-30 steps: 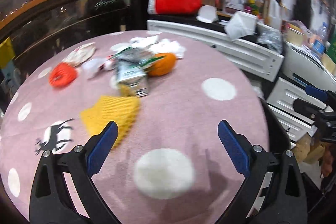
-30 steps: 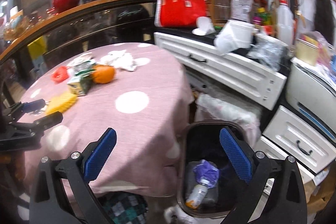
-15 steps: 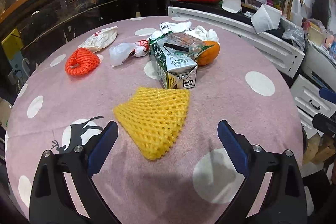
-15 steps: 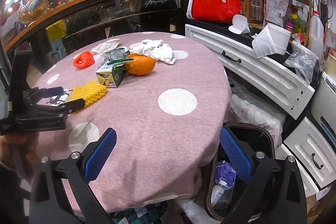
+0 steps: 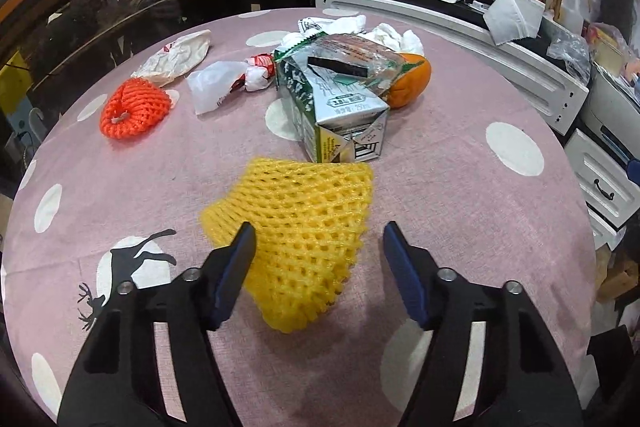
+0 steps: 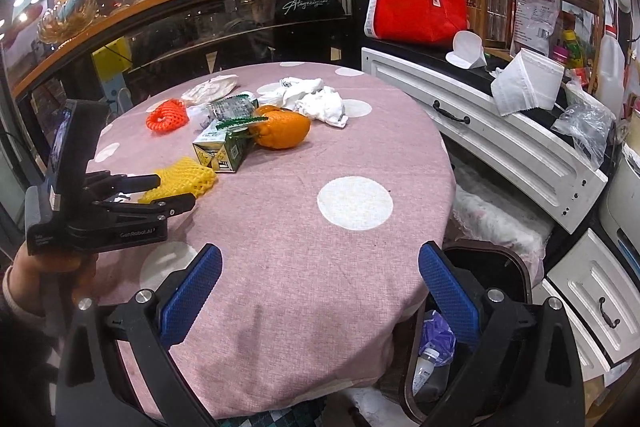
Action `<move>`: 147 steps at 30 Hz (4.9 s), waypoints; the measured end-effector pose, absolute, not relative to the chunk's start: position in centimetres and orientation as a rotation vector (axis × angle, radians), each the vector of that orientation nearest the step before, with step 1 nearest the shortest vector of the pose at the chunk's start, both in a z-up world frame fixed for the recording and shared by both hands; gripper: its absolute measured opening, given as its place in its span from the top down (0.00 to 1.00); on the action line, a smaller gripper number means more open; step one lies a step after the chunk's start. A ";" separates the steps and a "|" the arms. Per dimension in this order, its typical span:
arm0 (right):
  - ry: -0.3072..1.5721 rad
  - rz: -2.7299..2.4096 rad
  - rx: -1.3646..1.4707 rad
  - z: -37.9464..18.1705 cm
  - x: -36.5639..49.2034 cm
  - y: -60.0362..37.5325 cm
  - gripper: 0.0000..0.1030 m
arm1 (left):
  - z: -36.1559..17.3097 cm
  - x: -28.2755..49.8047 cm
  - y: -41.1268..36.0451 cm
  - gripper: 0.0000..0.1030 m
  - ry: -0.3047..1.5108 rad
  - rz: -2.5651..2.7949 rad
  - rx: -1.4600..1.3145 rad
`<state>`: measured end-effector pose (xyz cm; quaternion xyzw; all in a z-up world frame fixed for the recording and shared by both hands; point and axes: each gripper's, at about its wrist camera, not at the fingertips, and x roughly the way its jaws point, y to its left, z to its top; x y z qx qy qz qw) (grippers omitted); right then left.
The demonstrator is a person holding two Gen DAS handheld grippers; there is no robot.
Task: Collect trash
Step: 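Grasp the yellow foam net with the left tool while the right tool grasps the clear wrapper, then carry the clear wrapper over the bin and open the right tool, then lower the yellow foam net into the bin and open the left tool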
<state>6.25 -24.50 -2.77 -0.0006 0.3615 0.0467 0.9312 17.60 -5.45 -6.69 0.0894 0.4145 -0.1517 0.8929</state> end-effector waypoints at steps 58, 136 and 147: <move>0.724 0.330 -0.059 -1.2 16.9 -18.5 0.57 | -2.8 13.7 -0.5 0.78 0.685 -0.307 -0.020; 1.087 -0.250 0.556 -20.7 2.4 -47.6 0.28 | -8.5 7.4 -34.5 0.78 0.923 -0.914 0.282; 1.021 -0.349 0.472 -18.2 -0.3 -47.4 0.25 | -11.9 7.9 -37.5 0.78 1.003 -0.914 0.362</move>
